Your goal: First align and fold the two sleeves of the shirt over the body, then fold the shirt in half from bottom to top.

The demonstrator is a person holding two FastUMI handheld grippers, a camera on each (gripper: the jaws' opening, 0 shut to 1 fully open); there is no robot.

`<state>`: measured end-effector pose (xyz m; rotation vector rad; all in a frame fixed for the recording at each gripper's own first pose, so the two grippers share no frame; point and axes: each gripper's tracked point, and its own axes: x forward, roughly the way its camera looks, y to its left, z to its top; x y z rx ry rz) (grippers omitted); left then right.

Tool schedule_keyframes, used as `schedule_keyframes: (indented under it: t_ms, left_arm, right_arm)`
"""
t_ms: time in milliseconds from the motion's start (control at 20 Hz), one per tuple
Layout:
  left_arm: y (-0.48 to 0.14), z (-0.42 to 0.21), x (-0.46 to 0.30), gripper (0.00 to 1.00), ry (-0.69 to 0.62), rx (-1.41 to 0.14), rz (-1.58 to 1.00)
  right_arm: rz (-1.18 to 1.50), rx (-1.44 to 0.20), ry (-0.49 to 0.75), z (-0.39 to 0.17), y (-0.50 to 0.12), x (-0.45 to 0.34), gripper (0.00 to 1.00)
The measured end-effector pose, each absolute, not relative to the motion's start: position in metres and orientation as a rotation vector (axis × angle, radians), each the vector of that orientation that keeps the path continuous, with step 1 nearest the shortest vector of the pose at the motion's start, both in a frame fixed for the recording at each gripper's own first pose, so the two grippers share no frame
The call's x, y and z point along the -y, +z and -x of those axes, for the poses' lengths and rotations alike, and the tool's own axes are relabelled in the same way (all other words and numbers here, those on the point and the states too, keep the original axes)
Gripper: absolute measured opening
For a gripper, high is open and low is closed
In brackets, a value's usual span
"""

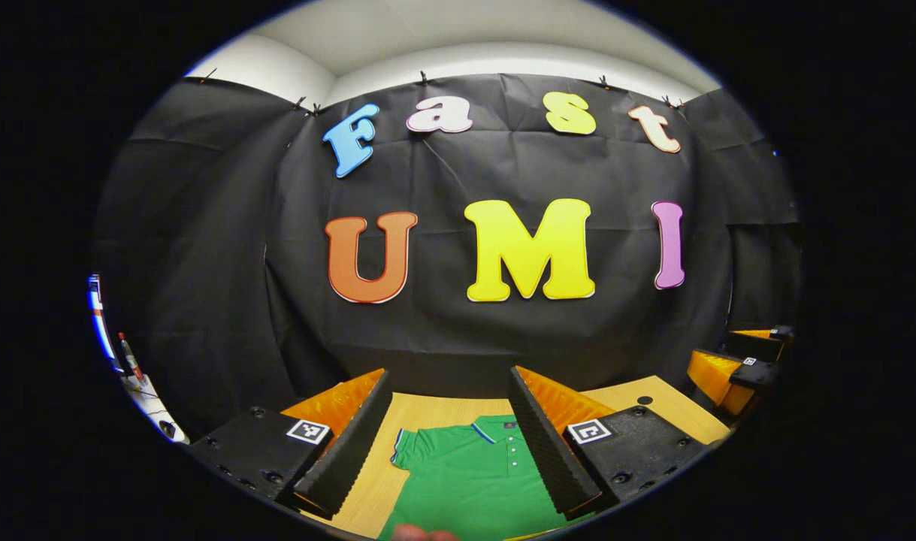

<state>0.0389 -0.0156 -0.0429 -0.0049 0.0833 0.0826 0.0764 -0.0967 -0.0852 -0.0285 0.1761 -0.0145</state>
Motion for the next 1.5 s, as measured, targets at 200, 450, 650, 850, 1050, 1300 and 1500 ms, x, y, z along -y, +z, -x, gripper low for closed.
schedule_keyframes:
  t_ms: [200,450,650,850,1050,1300,1500]
  left_arm:
    - [-0.05,-0.048,0.022,0.99,0.085,-0.107,0.004]
    - [-0.059,-0.056,0.025,0.99,0.111,-0.146,-0.02]
    - [-0.065,-0.058,0.018,0.99,0.141,-0.161,-0.03]
    - [-0.074,-0.058,0.009,0.99,0.191,-0.196,-0.014]
    - [-0.084,-0.053,-0.002,0.99,0.246,-0.227,-0.041]
    - [-0.1,-0.044,-0.005,0.99,0.277,-0.283,-0.049]
    - [-0.104,-0.039,-0.008,1.0,0.285,-0.302,-0.068]
  right_arm:
    - [0.036,-0.299,0.004,-0.108,-0.145,0.122,0.94]
    - [0.012,-0.384,0.029,-0.16,-0.196,0.144,0.96]
    - [-0.041,-0.479,0.061,-0.202,-0.252,0.156,0.94]
    - [-0.088,-0.578,0.087,-0.229,-0.317,0.162,0.96]
    - [-0.085,-0.629,0.075,-0.256,-0.365,0.168,0.98]
    - [-0.102,-0.676,0.042,-0.28,-0.405,0.173,0.98]
    - [-0.113,-0.702,0.02,-0.285,-0.415,0.172,0.88]
